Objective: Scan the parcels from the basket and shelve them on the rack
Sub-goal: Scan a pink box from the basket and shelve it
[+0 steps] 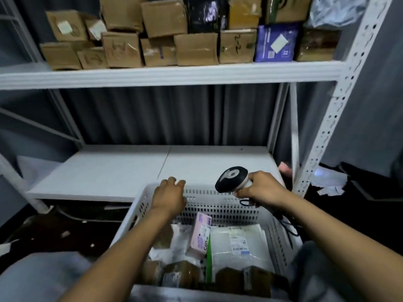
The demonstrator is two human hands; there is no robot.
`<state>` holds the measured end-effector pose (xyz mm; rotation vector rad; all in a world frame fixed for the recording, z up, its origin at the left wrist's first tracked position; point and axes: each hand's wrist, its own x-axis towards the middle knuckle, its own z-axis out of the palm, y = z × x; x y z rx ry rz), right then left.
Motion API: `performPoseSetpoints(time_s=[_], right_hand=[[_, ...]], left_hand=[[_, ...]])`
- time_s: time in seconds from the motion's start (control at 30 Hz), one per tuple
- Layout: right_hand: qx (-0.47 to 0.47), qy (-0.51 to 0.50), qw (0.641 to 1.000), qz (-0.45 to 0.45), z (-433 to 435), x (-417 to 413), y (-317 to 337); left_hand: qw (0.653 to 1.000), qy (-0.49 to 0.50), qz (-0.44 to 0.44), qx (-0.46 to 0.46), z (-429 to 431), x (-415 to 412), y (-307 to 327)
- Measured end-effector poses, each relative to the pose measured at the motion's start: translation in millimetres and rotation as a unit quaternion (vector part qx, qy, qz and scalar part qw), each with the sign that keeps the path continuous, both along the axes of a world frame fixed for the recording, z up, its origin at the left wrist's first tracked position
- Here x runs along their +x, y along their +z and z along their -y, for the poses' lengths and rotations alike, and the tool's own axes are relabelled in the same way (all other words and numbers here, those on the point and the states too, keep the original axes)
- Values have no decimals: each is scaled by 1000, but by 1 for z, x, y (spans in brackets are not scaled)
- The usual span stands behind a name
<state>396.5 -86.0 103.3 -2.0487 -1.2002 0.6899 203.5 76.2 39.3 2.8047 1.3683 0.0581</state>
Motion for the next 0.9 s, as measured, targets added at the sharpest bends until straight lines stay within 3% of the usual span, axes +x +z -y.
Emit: performPoseSetpoints(time_s=[0.23,0.37,0.57,0.7,0.9], right_hand=[[-54,-18,998,-26,-13,33,-78],[-73,20,997,-19,-45,45,-97],[-91,21,995,-36,-94,57,-137],[-114,24,992,-39,-107,61,-162],[-129,24,991,-21,-108,63,-176]], left_hand=[[995,-9,-72,-74,5,35,-112],[986,6,-129,-101,-8,50,-170],[976,67,-101,-179,-35,75,-255],[975,119,-58,-180,-31,84,-300],[959,157,-90,-217,-26,91,-337]])
